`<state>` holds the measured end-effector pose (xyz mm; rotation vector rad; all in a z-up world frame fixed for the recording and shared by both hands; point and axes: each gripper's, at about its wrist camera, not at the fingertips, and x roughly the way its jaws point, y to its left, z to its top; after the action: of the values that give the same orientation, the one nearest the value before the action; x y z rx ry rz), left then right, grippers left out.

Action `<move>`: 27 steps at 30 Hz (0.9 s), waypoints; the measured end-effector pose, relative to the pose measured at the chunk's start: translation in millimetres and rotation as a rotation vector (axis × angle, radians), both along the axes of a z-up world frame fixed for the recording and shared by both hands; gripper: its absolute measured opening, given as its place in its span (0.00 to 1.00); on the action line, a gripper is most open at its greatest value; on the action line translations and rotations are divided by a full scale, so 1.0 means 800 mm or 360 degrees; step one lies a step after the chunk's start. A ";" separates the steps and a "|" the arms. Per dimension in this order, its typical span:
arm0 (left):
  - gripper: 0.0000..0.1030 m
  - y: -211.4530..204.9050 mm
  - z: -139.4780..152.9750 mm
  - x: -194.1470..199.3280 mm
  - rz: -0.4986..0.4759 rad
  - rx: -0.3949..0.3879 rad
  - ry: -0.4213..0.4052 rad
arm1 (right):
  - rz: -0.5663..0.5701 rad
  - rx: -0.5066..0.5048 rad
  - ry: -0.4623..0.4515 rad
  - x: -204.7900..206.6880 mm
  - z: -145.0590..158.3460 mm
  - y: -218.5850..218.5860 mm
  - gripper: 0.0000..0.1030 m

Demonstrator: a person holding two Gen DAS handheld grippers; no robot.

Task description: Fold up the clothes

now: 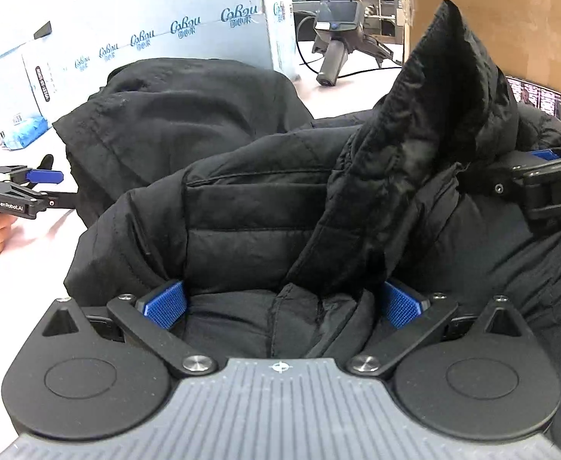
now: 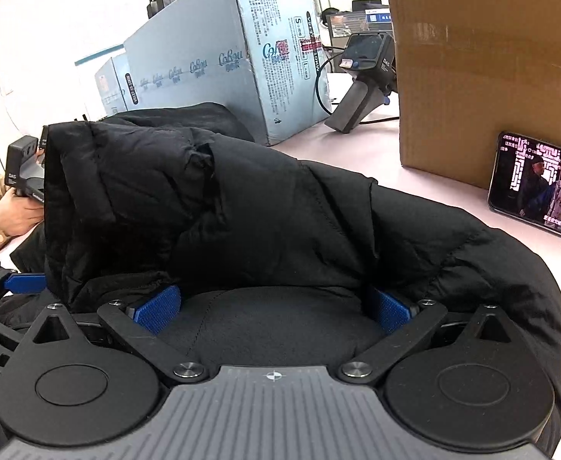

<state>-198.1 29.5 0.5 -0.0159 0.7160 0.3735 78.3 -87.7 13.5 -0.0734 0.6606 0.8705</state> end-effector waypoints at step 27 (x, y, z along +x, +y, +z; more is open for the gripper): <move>1.00 0.010 0.115 0.058 -0.0485 0.0250 -0.0089 | -0.0225 -0.0358 0.0090 -0.070 0.091 -0.017 1.00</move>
<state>-151.8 37.1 92.4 0.2280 0.6205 0.1357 22.1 -100.9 86.0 -0.2027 0.8054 0.6620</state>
